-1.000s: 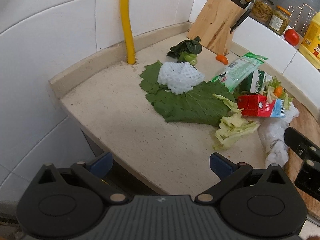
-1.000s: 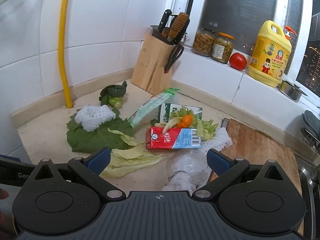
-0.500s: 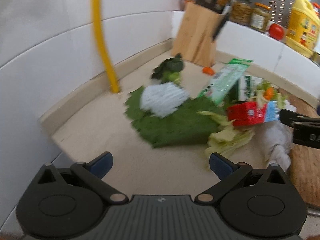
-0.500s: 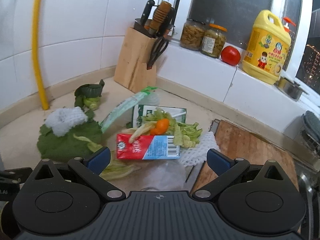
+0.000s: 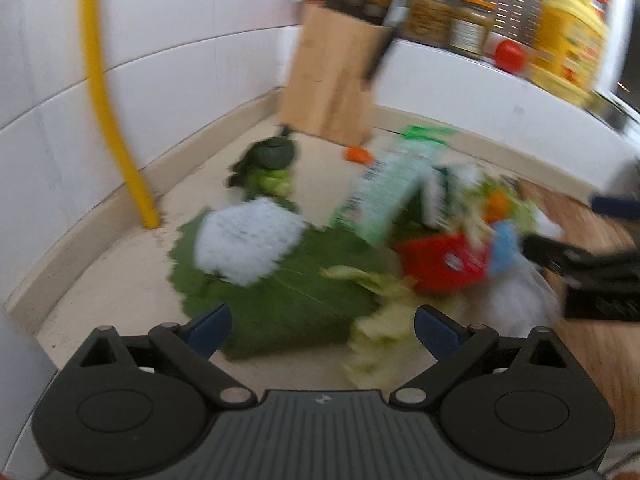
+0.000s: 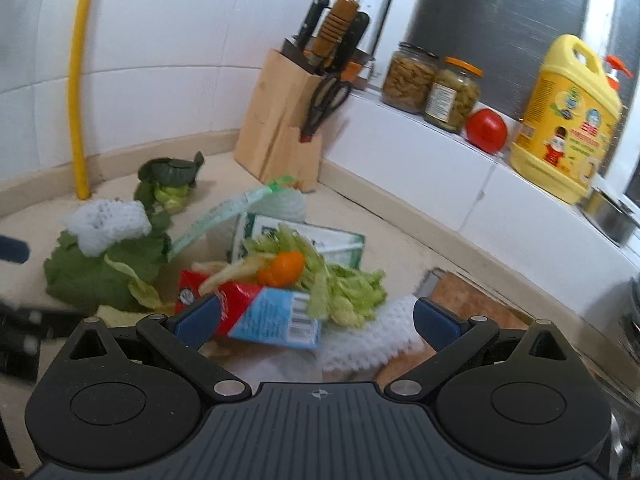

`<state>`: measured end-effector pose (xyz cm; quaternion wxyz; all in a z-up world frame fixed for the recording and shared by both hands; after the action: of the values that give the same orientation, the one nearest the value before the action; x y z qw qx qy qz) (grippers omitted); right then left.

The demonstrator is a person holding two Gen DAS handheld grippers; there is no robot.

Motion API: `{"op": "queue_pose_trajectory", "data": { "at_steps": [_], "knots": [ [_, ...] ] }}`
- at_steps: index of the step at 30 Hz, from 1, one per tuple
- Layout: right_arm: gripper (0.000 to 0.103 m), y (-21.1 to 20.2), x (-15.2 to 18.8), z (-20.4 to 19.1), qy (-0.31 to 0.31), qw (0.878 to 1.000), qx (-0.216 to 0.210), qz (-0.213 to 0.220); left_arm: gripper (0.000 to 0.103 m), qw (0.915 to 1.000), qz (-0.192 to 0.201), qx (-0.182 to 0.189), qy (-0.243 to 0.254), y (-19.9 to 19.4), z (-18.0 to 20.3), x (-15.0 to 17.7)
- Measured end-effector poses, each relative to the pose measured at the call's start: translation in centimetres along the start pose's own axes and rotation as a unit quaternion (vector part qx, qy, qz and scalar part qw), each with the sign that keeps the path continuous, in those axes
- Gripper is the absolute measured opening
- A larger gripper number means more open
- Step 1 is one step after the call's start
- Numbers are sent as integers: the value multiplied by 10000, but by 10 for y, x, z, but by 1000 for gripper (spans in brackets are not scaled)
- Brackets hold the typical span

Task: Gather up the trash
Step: 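Move left tool toward white foam net while right tool approaches green packet, then close left tool on white foam net while right tool grasps green packet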

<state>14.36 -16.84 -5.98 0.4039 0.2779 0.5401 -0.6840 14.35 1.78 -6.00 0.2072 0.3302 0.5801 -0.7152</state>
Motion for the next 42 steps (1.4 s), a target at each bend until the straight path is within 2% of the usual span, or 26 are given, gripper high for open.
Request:
{"op": "queue_pose_trajectory", "data": {
  "at_steps": [4, 8, 14, 18, 20, 22, 23, 24, 26, 27, 28, 29, 30, 31, 32, 34, 37, 42],
  "knots": [
    [103, 12, -15, -1, 168, 9990, -421, 12, 95, 9982, -8, -325, -510, 12, -28, -19],
    [103, 29, -36, -1, 48, 9985, -515, 159, 91, 9955, -39, -627, -710, 26, -45, -32],
    [103, 53, -61, -2, 47, 9950, -977, 180, 85, 9930, -158, -687, -952, 49, -59, -44],
    [103, 71, -79, -1, -82, 9947, -984, 279, 84, 9915, -319, -756, -1011, 62, -61, -42],
    [102, 84, -86, 2, 38, 9941, -1070, 178, 77, 9914, -370, -780, -988, 66, -60, -41],
    [100, 94, -88, 2, 258, 9907, -1335, 7, 72, 9916, -452, -717, -973, 70, -59, -41],
    [100, 98, -87, 1, 383, 9881, -1488, -97, 65, 9917, -479, -690, -978, 72, -59, -40],
    [96, 102, -86, 0, 531, 9842, -1677, -207, 61, 9914, -497, -698, -989, 74, -59, -40],
    [78, 110, -83, -3, 821, 9744, -2048, -433, 37, 9901, -588, -745, -1032, 78, -62, -39],
    [63, 113, -82, -5, 933, 9703, -2166, -535, 35, 9891, -647, -773, -1072, 81, -63, -38],
    [53, 118, -80, -6, 1077, 9657, -2269, -659, 33, 9884, -678, -778, -1117, 83, -65, -38],
    [50, 123, -78, -7, 1222, 9619, -2323, -769, 29, 9880, -690, -766, -1152, 85, -67, -38],
    [43, 128, -77, -6, 1378, 9581, -2357, -864, 26, 9876, -701, -755, -1188, 85, -67, -38],
    [31, 131, -76, -5, 1514, 9540, -2417, -924, 17, 9873, -701, -764, -1203, 85, -68, -39],
    [24, 133, -74, -4, 1614, 9504, -2476, -966, 14, 9870, -683, -798, -1217, 84, -69, -39],
    [19, 133, -72, -4, 1781, 9441, -2584, -1012, 13, 9870, -639, -759, -1266, 82, -70, -40],
    [12, 126, -71, -6, 1793, 9423, -2667, -939, 12, 9874, -597, -686, -1297, 79, -69, -41],
    [6, 107, -75, -8, 1919, 9324, -2952, -811, 12, 9916, -462, -456, -1117, 65, -58, -42]
  ]
}}
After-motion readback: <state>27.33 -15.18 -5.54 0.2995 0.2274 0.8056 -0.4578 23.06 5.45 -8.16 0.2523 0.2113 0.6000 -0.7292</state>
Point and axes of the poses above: each gripper's, at about its wrist camera, not at the fingertips, and y roughly the way its jaws point, z to its right, x to its underside, the point moved 6 cm from there along y, roughly the way its jaws point, and after that the axes turned 1 degree about z, right-handed, at the moved point
